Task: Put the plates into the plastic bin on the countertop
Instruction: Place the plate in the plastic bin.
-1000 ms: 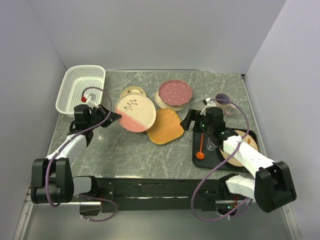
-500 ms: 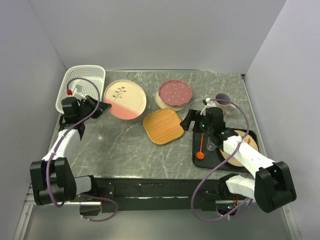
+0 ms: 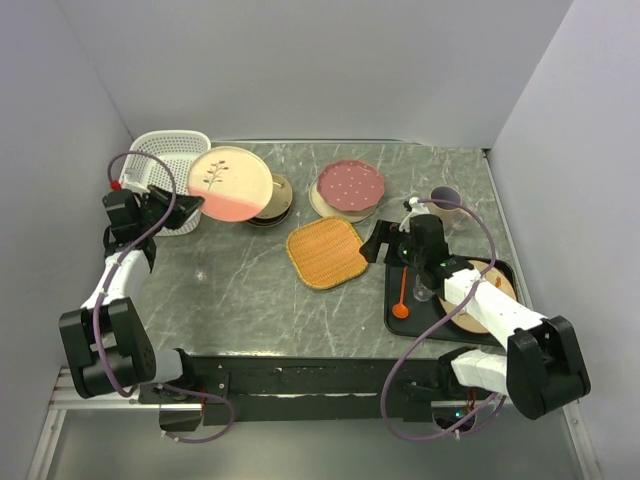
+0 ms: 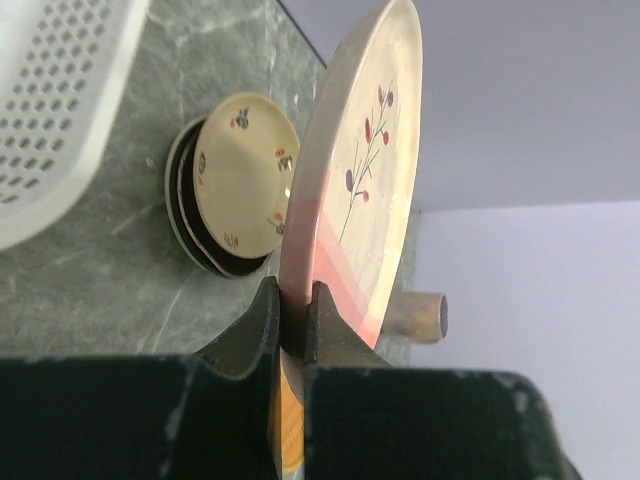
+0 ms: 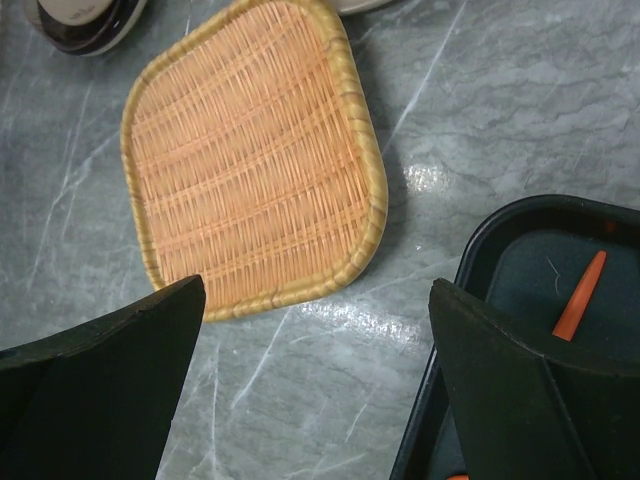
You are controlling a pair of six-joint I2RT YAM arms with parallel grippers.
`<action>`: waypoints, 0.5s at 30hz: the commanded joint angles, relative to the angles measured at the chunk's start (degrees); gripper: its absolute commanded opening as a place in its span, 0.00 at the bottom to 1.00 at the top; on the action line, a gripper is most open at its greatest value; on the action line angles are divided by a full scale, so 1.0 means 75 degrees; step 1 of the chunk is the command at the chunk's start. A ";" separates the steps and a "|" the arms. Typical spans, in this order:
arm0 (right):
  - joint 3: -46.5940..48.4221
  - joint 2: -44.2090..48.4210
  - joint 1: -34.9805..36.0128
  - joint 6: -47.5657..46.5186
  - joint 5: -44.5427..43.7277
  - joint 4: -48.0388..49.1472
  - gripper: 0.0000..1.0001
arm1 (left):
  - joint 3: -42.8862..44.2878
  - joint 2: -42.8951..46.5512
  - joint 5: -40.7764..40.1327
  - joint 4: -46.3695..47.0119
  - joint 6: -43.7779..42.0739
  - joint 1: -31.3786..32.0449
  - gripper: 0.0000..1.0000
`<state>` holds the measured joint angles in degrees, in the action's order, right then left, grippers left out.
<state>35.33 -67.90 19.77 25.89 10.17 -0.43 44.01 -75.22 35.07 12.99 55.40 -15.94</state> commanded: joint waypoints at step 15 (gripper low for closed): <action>0.0129 -0.0064 0.0071 -0.0112 -0.0289 0.0256 1.00 | 0.0636 0.0444 -0.0902 0.0951 0.0629 -0.0722 0.01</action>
<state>35.33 -68.29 19.77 25.87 9.91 -0.08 44.05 -75.16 27.92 12.32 56.77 -20.64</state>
